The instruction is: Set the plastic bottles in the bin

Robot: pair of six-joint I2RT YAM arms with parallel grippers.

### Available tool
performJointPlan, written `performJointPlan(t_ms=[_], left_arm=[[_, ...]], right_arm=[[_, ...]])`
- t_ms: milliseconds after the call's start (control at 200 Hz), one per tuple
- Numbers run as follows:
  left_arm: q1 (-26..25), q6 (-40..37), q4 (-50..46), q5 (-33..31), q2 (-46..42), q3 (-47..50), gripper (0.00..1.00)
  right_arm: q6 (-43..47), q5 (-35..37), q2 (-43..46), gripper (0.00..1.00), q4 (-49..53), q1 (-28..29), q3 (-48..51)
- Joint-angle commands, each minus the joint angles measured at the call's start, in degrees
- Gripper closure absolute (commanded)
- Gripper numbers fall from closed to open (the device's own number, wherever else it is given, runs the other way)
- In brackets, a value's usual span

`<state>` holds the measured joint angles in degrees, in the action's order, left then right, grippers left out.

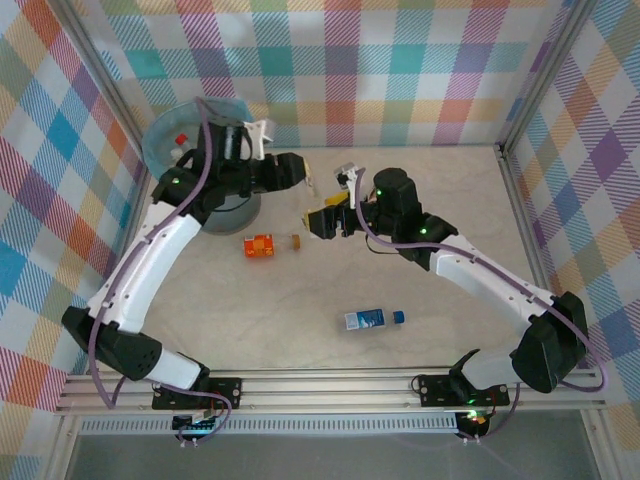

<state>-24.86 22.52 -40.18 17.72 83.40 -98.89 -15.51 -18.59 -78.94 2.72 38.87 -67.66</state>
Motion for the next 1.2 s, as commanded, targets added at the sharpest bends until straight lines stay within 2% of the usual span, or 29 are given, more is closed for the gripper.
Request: performJointPlan(t_ms=[0, 190, 395, 595, 855, 935, 1080, 1195], left_arm=[[4.2, -1.8, -0.7, -7.6, -3.6, -4.1, 0.53], [11.9, -4.5, -0.6, -14.2, -4.4, -9.2, 0.53], [21.6, -6.1, 2.6, -17.7, -0.8, -14.6, 0.54], [28.4, -4.7, 3.8, -15.2, 10.9, -22.6, 0.54], [31.2, -2.7, -0.2, -14.0, 28.8, -38.9, 0.52], [31.4, -2.6, -1.3, -13.3, 33.1, -42.9, 0.47], [31.5, -2.4, -0.9, -13.3, 36.5, -45.4, 0.22], [31.5, -2.2, 0.3, -12.8, 37.4, -45.4, 0.16]], right_arm=[[-1.9, 0.4, 1.5, 0.18, -1.9, 0.3, -3.3], [-5.0, -0.6, -1.2, 0.21, -4.0, 0.5, -7.3], [-6.1, -3.1, -8.4, 0.24, -3.6, 1.5, -16.9], [-5.0, -3.5, -15.0, 0.24, -2.5, 1.7, -25.0], [-2.9, -4.4, -22.2, 0.24, 0.9, 1.7, -31.9], [-2.0, -4.0, -23.4, 0.24, 1.2, 1.7, -32.7], [0.4, -3.4, -25.6, 0.23, 3.5, 1.7, -35.2], [1.8, -3.1, -27.0, 0.23, 5.7, 1.7, -37.3]])
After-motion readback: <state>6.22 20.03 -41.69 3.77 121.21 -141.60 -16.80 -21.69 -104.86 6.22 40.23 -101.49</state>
